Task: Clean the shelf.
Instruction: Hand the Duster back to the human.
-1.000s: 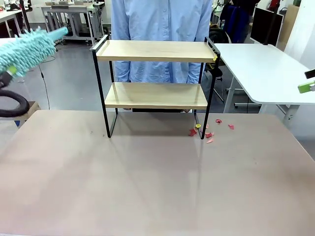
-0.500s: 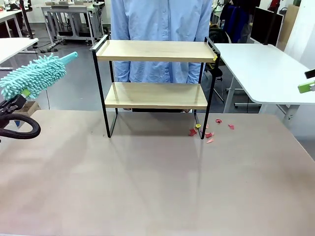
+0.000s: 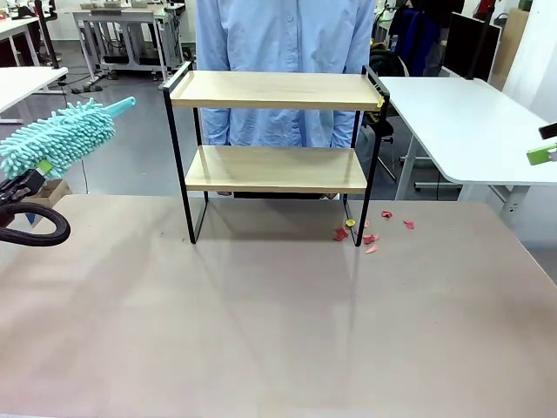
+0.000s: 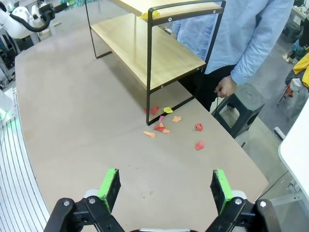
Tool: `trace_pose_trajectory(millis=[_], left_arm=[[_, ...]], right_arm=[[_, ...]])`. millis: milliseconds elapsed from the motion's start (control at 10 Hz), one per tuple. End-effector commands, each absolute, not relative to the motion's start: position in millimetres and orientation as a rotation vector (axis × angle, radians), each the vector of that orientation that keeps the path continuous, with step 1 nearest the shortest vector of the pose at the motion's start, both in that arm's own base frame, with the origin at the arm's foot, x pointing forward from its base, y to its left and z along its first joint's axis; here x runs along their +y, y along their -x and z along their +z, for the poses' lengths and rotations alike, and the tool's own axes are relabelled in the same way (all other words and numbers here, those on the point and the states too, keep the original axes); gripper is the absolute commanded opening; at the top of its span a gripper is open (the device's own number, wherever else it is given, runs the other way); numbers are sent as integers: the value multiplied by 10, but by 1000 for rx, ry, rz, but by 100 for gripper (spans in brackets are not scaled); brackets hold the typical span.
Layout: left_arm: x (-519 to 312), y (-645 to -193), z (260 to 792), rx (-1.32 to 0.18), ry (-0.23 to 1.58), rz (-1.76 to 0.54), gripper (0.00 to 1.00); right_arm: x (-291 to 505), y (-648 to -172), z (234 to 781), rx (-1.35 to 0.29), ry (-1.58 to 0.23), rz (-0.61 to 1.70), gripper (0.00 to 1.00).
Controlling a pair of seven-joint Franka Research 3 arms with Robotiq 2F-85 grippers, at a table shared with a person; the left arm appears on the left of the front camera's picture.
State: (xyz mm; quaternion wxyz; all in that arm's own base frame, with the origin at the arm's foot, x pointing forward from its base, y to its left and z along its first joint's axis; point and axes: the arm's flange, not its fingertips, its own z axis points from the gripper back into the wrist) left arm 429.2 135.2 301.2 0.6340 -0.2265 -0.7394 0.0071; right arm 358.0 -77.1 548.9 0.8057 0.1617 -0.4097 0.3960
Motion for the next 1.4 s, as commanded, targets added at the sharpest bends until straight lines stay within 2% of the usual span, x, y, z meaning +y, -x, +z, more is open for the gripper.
trace_pose_trajectory(millis=[0,900,1000,1100,1200,1300], left_arm=[[1330,-4288,3101,-1696,519,18,15],[1330,-4288,3101,-1696,519,18,15],[1349,-4293,3031,-1693,518,14,65],[1347,-4256,3058,-1688,547,-66,73],[1348,-4211,3100,-1678,555,-72,100],[1391,-4137,3197,-1661,573,-61,100]], right_arm=[[-790,-3586,5509,-872,-351,854,100],[-790,-3586,5509,-872,-351,854,100],[-790,-3586,5509,-872,-351,854,100],[-790,-3586,5509,-872,-351,854,100],[-790,-3586,5509,-872,-351,854,100],[-790,-3586,5509,-872,-351,854,100]])
